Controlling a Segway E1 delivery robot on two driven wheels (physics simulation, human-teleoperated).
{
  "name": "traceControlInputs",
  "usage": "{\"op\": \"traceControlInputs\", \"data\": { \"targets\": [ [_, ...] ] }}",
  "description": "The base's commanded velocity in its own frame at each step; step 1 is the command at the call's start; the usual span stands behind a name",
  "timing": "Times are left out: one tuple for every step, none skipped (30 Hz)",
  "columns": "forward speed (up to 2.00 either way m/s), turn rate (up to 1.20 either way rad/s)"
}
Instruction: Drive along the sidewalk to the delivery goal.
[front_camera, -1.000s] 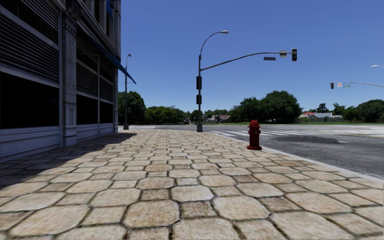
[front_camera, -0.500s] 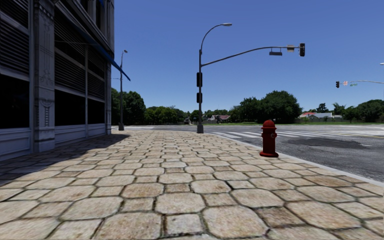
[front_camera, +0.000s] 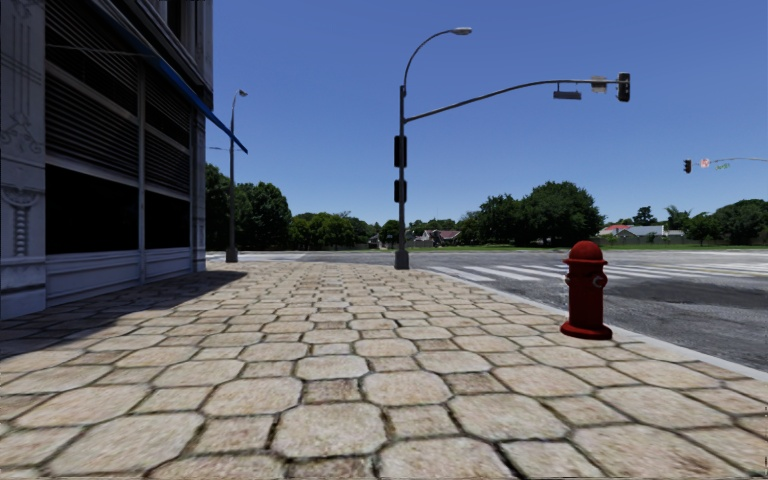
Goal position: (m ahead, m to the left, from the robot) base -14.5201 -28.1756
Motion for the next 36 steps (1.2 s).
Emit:
{"op": "traceControlInputs", "data": {
  "targets": [
    [2.00,0.00],
    [2.00,0.00],
    [2.00,0.00],
    [2.00,0.00],
    [2.00,0.00],
    [2.00,0.00],
    [2.00,0.00],
    [2.00,0.00],
    [2.00,0.00],
    [2.00,0.00],
    [2.00,0.00],
    [2.00,0.00],
    [2.00,0.00],
    [2.00,0.00],
    [2.00,0.00],
    [2.00,0.00],
    [2.00,0.00],
    [2.00,0.00],
    [2.00,0.00],
    [2.00,0.00],
    [2.00,0.00],
    [2.00,0.00],
    [2.00,0.00],
    [2.00,0.00],
    [2.00,0.00],
    [2.00,0.00],
    [2.00,0.00],
    [2.00,0.00],
    [2.00,0.00],
    [2.00,0.00],
    [2.00,0.00],
    [2.00,0.00],
    [2.00,0.00],
    [2.00,0.00],
    [2.00,0.00],
    [2.00,0.00]
  ]
}}
